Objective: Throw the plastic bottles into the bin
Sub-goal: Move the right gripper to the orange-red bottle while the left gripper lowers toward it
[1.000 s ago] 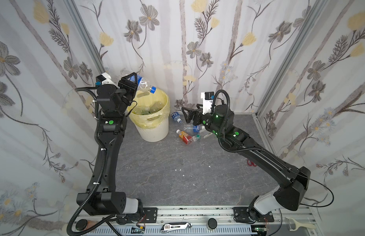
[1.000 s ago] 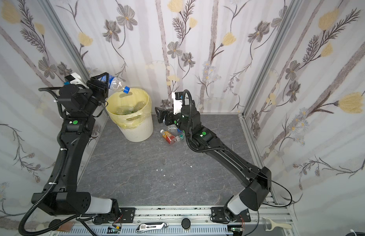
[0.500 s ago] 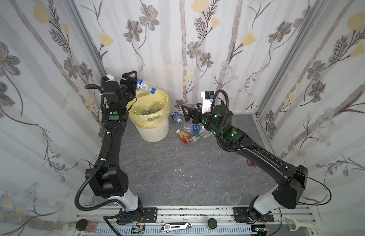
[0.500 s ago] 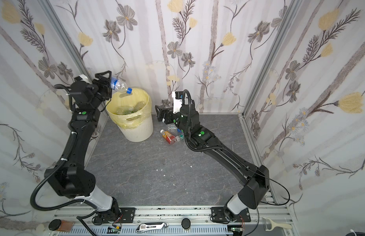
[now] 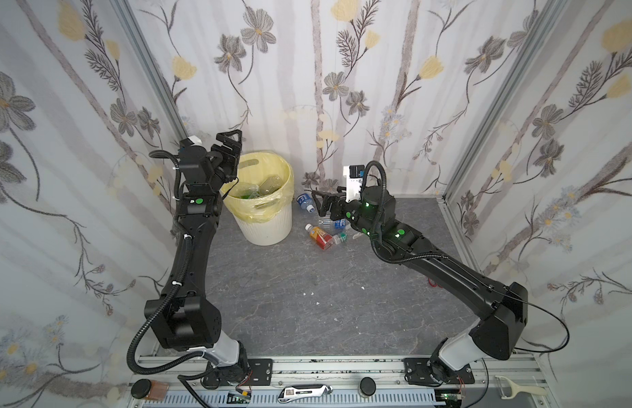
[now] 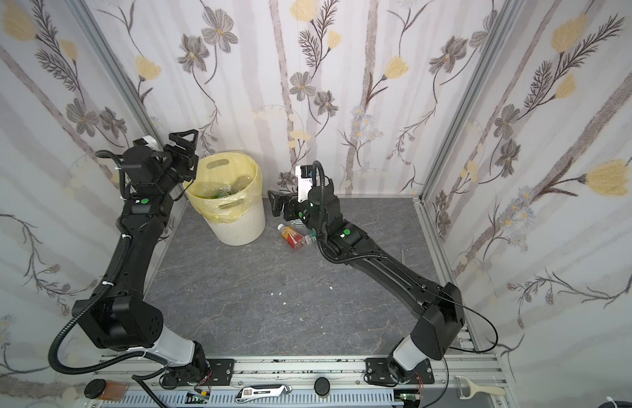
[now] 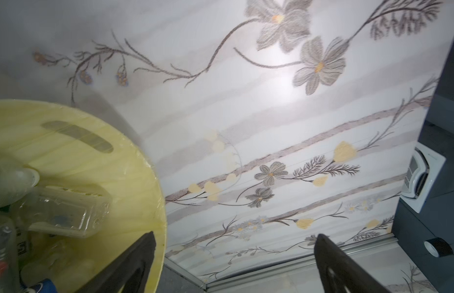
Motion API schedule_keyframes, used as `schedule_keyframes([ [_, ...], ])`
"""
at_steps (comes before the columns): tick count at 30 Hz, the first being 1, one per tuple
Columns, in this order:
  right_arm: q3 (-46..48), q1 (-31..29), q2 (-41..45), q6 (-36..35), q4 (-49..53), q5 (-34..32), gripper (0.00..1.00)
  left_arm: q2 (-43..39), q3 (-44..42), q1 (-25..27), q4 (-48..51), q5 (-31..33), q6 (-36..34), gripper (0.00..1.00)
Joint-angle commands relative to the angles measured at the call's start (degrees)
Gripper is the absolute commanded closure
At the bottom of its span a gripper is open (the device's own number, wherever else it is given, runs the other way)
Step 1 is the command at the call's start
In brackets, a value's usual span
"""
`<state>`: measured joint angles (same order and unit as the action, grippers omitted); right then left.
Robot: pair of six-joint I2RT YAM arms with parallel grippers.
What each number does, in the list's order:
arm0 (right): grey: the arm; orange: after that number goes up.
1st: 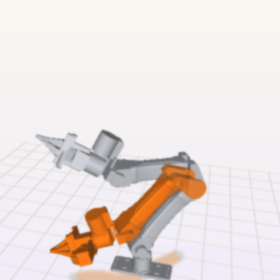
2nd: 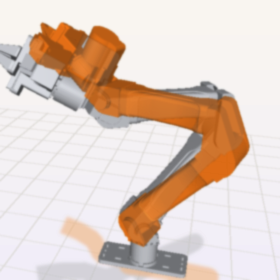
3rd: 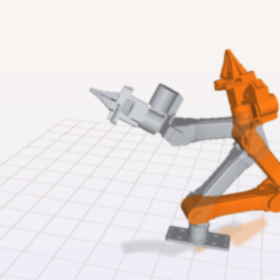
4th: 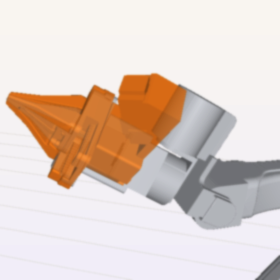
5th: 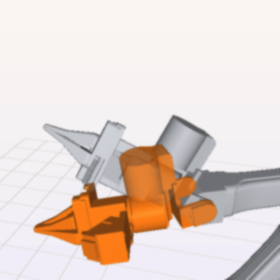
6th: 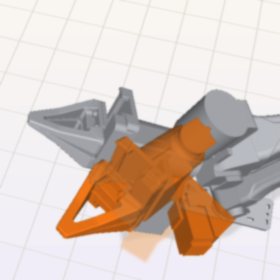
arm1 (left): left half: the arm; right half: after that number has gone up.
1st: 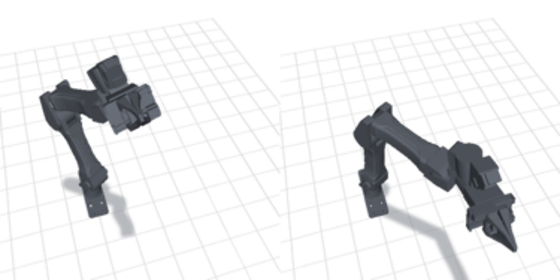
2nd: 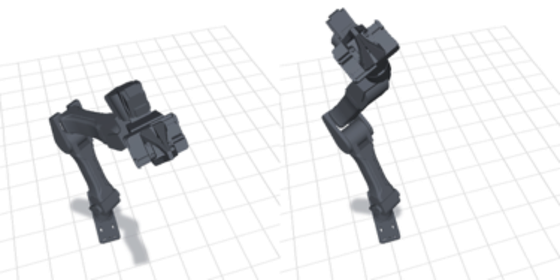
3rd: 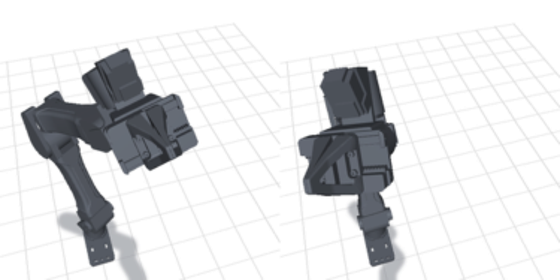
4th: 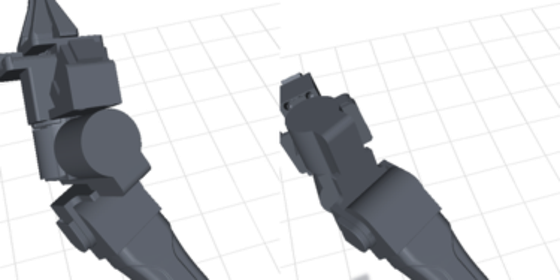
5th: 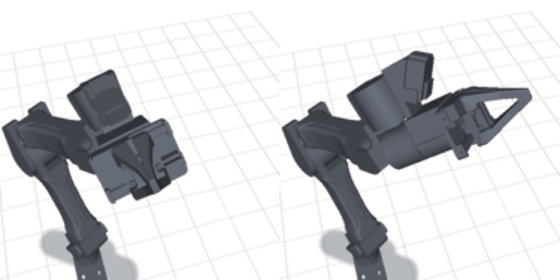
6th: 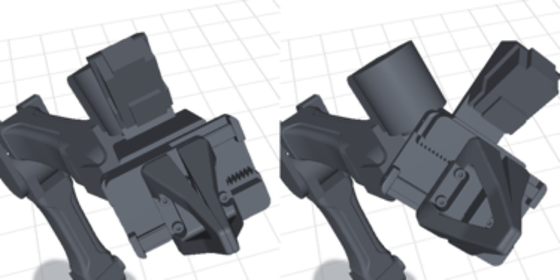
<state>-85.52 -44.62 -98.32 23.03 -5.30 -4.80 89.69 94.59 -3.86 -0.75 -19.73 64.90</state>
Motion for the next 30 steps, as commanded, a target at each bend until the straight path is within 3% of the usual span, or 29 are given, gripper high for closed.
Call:
schedule_keyframes([
  [1,0.14,-0.03,-0.25,0.7,-1.2,0.75,0.0,-0.43,0.03,0.31,-1.18,0.0,-0.73,0.0],
  [8,0.87,0.3,-0.11,-0.35,-0.15,-0.83,0.0,-2.25,2.44,3.27,-1.09,1.21,-5.71,0.0],
  [14,3.84,2.02,-1.62,0.2,0.55,-1.17,0.0,-5.74,0.59,10.49,-0.28,4.44,-14.52,0.0],
  [24,7.82,4.83,-10.36,2.19,0.9,0.72,0.0,-12.13,-14.24,18.61,0.49,7.87,-19.7,0.0],
  [30,2.21,5.2,-19.37,1.46,5.3,3.24,0.0,-17.35,-23.97,21.92,0.41,9.81,-24.0,0.0],
])
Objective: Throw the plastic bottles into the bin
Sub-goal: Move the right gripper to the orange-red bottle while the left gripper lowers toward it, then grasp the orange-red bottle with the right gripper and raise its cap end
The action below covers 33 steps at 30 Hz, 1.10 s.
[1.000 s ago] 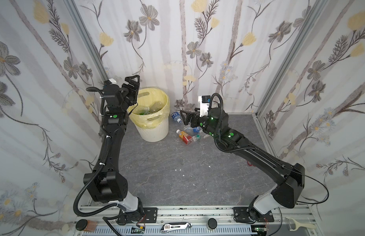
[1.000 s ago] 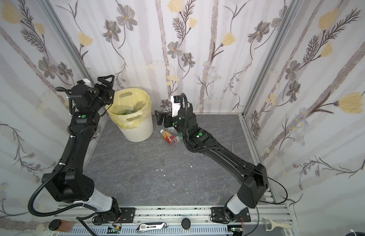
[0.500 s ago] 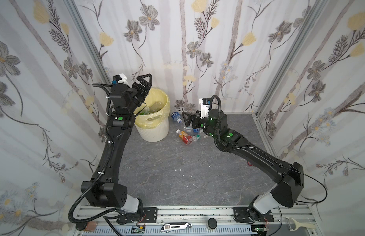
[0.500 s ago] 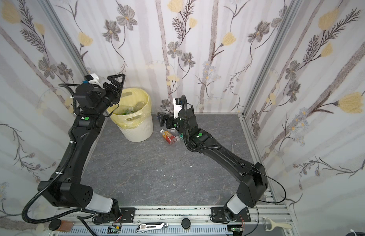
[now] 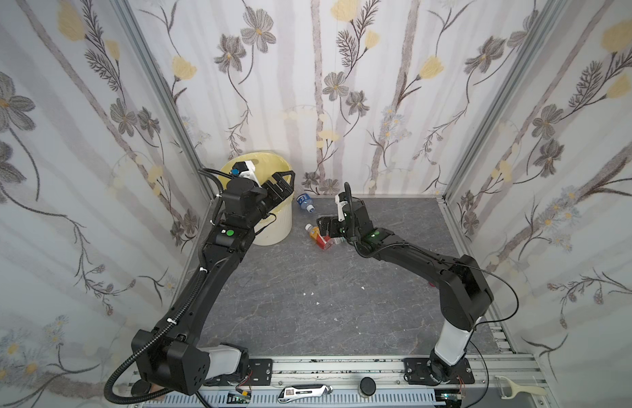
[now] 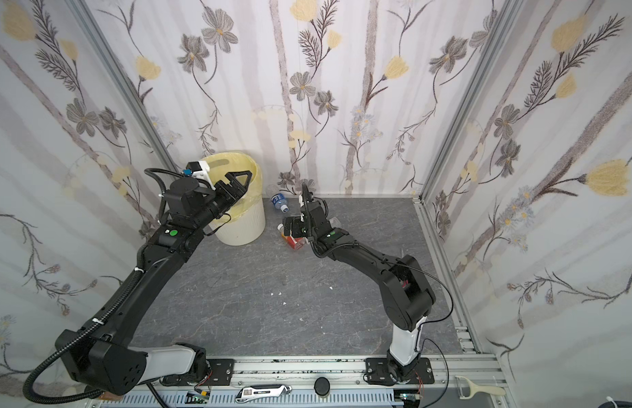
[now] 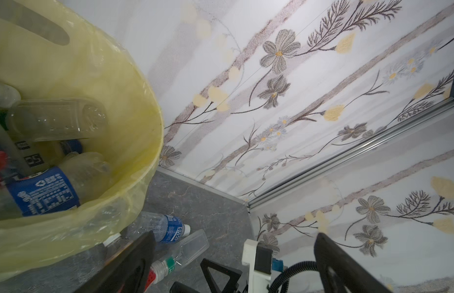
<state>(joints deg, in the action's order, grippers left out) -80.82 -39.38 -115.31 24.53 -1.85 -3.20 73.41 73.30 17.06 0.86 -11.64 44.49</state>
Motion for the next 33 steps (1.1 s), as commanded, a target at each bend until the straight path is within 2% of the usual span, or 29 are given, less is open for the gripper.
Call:
schedule_keyframes([
  [1,-4.0,-0.04,-4.21,-0.32,2.95,1.9,0.0,-3.02,-4.58,1.78,-1.14,2.19,-4.48,0.0],
  [6,-8.02,-0.01,-10.12,-0.12,4.83,3.11,0.0,-6.62,-12.92,4.46,-1.13,2.59,-4.9,0.0],
  [10,-8.91,-0.05,-12.52,0.16,5.79,1.49,0.0,-8.81,-18.99,7.13,-1.21,4.17,-4.67,0.0],
  [20,-12.96,0.02,-18.61,0.51,10.17,-0.99,0.01,-9.51,-25.95,10.27,-1.3,5.39,-2.4,0.0],
  [29,-13.05,0.0,-20.7,0.69,10.09,-0.8,0.1,-8.21,-27.85,10.36,-1.3,5.92,-1.22,0.0],
  [33,-12.96,-0.09,-21.05,0.68,10.33,-0.68,0.2,-7.49,-28.43,10.37,-1.39,5.84,-0.29,0.0],
])
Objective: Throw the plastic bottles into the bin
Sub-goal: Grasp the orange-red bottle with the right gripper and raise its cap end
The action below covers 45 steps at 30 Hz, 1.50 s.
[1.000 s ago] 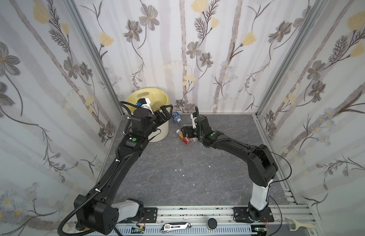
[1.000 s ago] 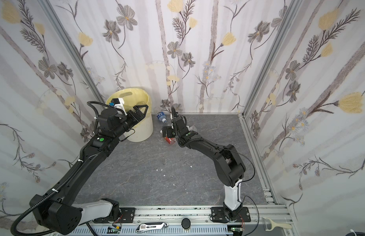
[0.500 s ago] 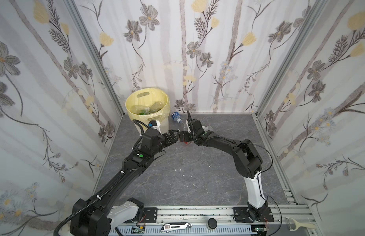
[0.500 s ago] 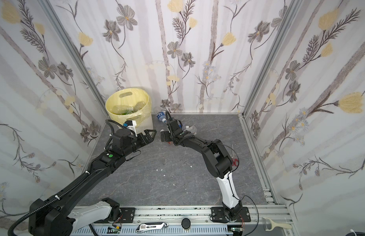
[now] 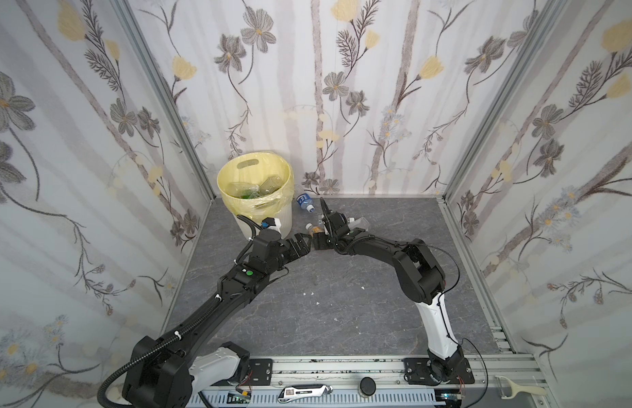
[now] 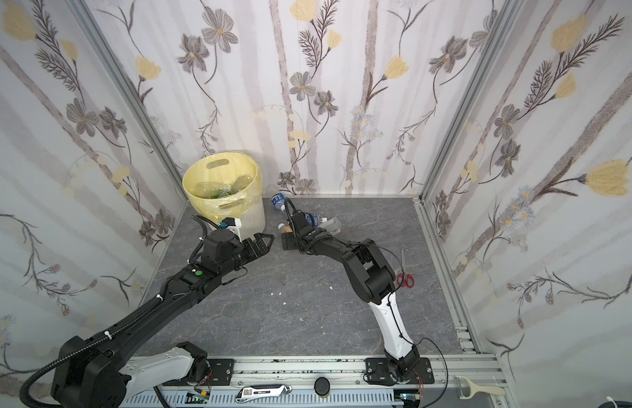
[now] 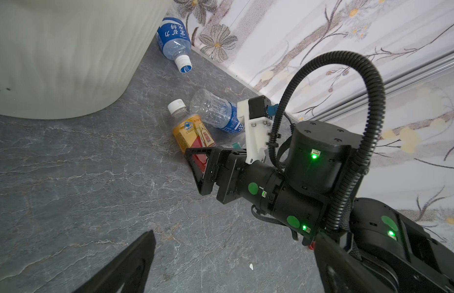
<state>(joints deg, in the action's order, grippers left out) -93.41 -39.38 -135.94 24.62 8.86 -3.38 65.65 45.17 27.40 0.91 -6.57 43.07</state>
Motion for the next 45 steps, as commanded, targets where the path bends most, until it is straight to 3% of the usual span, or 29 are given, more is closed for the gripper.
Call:
schedule_keyframes([
  [1,-0.31,-0.09,-0.42,0.52,-0.34,-0.36,0.21,0.36,-0.26,0.02,-1.43,0.7,1.14,0.0],
  [15,4.74,-1.05,3.14,-0.9,-2.08,2.07,0.4,-0.04,-1.32,0.03,-1.35,2.63,2.19,0.0],
  [29,16.26,-2.02,13.22,1.0,-9.08,7.33,0.45,3.38,-0.77,-0.15,-1.35,2.11,3.24,0.0],
  [45,22.47,-4.47,24.78,-0.26,-14.4,12.82,0.46,5.15,2.81,-2.74,-1.35,1.9,3.51,0.1],
])
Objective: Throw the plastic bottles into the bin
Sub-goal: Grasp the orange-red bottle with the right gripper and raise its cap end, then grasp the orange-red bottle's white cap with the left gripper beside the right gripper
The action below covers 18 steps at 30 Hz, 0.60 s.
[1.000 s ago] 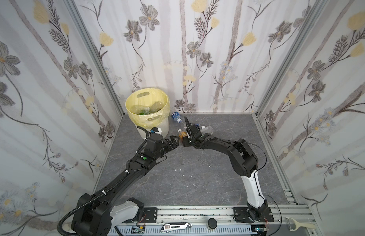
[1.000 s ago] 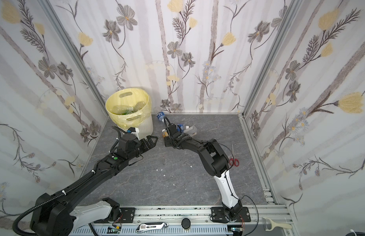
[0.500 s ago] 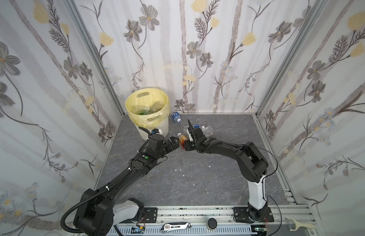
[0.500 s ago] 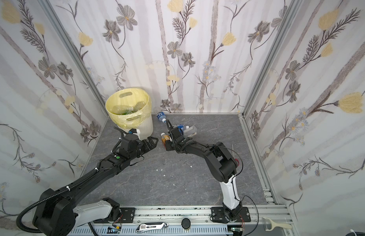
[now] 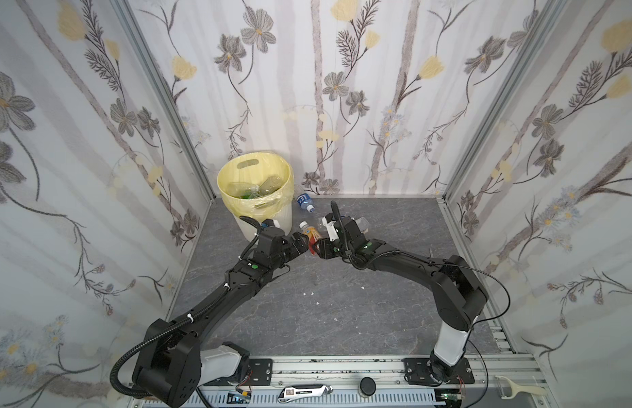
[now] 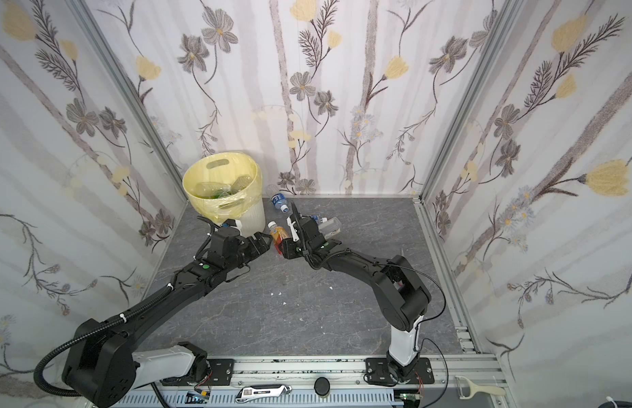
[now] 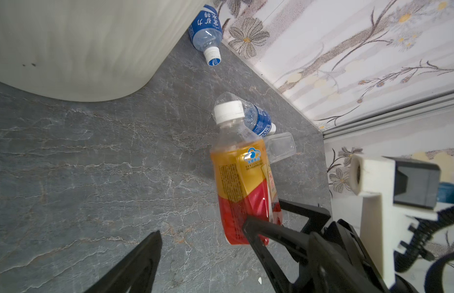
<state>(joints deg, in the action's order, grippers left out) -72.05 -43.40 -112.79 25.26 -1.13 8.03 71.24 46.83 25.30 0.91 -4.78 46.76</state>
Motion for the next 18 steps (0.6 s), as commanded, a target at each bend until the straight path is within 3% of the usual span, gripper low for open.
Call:
schedule_keyframes([
  [1,1.91,-0.59,2.47,-1.09,-5.09,1.61,0.46,-0.55,1.66,-1.26,-1.35,-0.29,-0.18,0.11],
  [9,7.11,-2.01,7.83,-3.7,-11.07,3.55,0.48,0.61,6.01,-4.49,-1.3,-2.63,-0.13,0.17],
  [18,9.71,-3.27,11.78,-5.87,-15.18,4.37,0.48,0.63,8.89,-6.39,-1.26,-4.41,-0.09,0.32],
])
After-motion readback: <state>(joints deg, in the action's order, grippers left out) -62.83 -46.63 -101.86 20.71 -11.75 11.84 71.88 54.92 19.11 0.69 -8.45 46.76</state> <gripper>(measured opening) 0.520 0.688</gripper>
